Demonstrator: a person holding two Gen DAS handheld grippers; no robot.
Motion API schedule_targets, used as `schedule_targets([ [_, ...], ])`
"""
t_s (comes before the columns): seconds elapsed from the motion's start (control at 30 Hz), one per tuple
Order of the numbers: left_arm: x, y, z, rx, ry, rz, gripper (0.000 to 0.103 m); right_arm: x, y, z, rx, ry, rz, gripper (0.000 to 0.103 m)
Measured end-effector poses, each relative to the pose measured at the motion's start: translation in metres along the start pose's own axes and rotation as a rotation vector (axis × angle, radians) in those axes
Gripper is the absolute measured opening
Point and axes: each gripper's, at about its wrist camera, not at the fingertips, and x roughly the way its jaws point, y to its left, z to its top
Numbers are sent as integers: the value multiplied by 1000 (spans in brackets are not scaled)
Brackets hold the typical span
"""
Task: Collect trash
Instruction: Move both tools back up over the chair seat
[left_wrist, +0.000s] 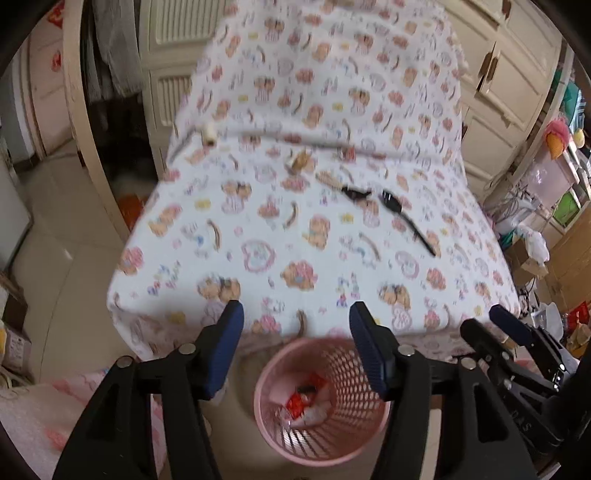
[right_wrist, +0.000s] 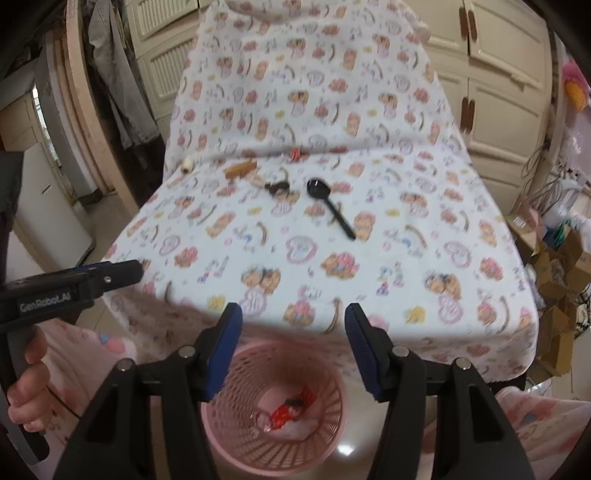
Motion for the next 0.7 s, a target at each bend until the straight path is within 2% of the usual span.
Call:
schedule_targets([
  [0.07, -10, -1, 5, 7, -52, 14, 62, -5, 1, 6, -16, -46, -46, 55],
  [0.23, -36, -8, 37, 71, -131, 61, 65, -18, -1, 35, -71, -76, -37, 54],
  [0.3, -48, -10, 59, 113, -171, 77, 65, -30, -2, 55, -110, -113, -31, 53],
  [0.37, -64, -8, 84, 129, -261, 125, 66, -41, -5, 74, -143, -158, -36, 53],
  [0.4, -69, -8, 95, 132, -293, 136, 71, -48, -7, 87, -158, -188, -39, 53],
  [0.47, -76, -8, 119, 162, -336, 118, 73, -55, -11, 106, -174, -233, -41, 53],
  [0.57, -75, -12, 143, 167, -415, 125, 81, -56, -19, 132, -178, -290, -38, 53],
  [0.63, -65, -14, 153, 153, -436, 122, 91, -47, -26, 144, -169, -310, -47, 53],
  [0.7, -47, -12, 155, 151, -439, 131, 94, -35, -37, 149, -132, -312, -54, 51],
])
